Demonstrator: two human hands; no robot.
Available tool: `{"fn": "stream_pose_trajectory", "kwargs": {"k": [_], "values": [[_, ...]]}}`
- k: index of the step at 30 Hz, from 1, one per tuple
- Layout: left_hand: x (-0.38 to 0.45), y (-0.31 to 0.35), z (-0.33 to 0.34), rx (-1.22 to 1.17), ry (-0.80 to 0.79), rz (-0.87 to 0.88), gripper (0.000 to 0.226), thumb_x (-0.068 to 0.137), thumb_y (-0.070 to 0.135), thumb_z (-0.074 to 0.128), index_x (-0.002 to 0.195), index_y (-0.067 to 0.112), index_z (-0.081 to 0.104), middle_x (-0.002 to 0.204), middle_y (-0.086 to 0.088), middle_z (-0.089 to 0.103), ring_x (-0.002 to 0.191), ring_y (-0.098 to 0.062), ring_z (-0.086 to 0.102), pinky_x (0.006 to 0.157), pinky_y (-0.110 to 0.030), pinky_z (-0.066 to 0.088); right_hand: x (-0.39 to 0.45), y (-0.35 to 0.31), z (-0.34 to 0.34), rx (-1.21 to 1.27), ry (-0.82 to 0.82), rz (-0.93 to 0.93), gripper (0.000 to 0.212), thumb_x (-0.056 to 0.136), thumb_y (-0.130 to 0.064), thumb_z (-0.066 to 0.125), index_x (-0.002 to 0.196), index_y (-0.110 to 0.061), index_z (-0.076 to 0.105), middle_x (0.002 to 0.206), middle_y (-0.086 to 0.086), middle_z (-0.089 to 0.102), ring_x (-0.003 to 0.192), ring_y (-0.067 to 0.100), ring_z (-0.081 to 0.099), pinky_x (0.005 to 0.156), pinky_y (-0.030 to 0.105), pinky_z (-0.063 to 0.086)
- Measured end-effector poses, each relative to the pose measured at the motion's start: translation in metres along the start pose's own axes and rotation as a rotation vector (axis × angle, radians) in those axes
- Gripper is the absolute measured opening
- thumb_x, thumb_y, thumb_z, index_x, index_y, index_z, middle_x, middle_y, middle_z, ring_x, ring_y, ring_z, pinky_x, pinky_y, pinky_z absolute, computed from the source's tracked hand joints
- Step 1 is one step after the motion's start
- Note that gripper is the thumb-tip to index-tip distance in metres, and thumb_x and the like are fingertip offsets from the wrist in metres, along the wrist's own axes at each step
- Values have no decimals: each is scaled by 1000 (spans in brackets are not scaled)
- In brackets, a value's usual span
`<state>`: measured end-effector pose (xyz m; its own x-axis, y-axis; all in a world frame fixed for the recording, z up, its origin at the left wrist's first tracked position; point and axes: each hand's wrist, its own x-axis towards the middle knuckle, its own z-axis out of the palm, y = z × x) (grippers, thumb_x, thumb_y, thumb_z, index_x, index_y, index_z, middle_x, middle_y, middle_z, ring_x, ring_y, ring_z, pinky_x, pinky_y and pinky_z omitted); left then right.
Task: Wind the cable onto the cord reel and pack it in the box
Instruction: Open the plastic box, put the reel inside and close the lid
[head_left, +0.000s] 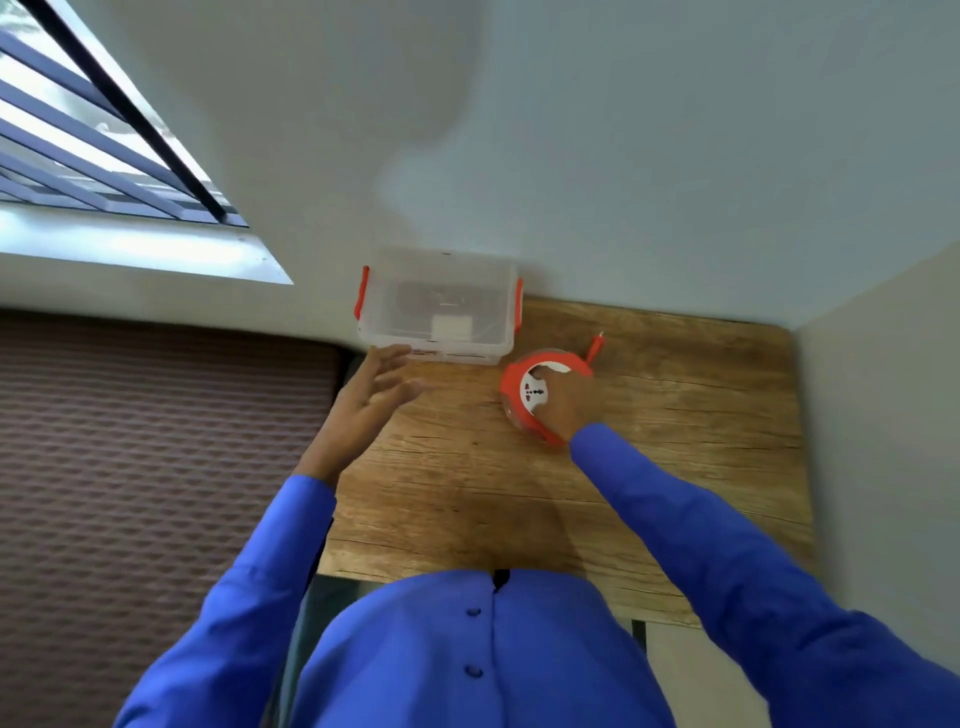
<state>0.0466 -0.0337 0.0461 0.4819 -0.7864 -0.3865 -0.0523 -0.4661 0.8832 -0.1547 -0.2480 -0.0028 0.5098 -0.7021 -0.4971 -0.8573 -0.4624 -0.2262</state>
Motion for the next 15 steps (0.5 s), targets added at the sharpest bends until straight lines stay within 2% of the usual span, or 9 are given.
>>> {"fn": "stream_pose_trajectory", "kwargs": {"k": [3,5,6,8,10,12,13,15], "values": [[22,-12,-25,32,-1,-92,75,90,67,69,156,34,54,153,3,62,137,-21,64,117,-53,53,10,-6,8,-20,10,34,58,103,-23,62,160,-27,47,147,8,64,132,31,63,107,41,55],[38,-22,-37,74,30,-138,55,102,54,69,151,33,58,144,2,68,130,-19,67,111,-44,55,13,-8,4,-59,-56,40,60,104,-26,60,161,-29,44,149,8,62,131,31,63,104,41,55],[48,-27,-42,79,71,-160,44,104,48,70,144,32,62,136,3,71,124,-16,69,108,-41,57,16,-9,-2,-83,-79,47,58,104,-30,61,160,-31,46,148,8,63,129,31,65,100,40,56],[67,-36,-49,45,196,-201,27,104,41,72,127,29,67,122,5,73,111,-11,72,106,-40,59,26,-14,-18,-97,42,88,45,101,-38,63,145,-30,63,129,6,73,114,30,71,81,35,55],[90,-38,-52,37,347,-210,21,105,37,71,119,24,64,117,0,72,107,-18,72,105,-46,61,37,-21,-33,78,236,129,33,101,-43,57,125,-28,75,106,2,77,98,26,74,74,30,48],[115,-36,-56,33,422,-214,31,107,40,68,125,17,59,119,-7,68,108,-26,70,106,-50,60,56,-38,-44,426,276,121,35,102,-45,55,125,-27,73,105,-5,76,93,11,71,72,26,44],[128,-33,-58,24,406,-225,38,109,43,65,132,14,57,121,-7,67,108,-25,70,106,-50,60,66,-48,-48,583,251,126,38,103,-47,57,130,-25,70,109,-8,73,92,4,68,73,21,43],[148,-28,-60,43,301,-245,42,114,51,53,133,14,55,119,-5,68,110,-27,70,106,-51,59,83,-67,-50,769,201,151,38,103,-40,65,133,-17,67,110,-6,69,96,8,68,74,20,47]]}}
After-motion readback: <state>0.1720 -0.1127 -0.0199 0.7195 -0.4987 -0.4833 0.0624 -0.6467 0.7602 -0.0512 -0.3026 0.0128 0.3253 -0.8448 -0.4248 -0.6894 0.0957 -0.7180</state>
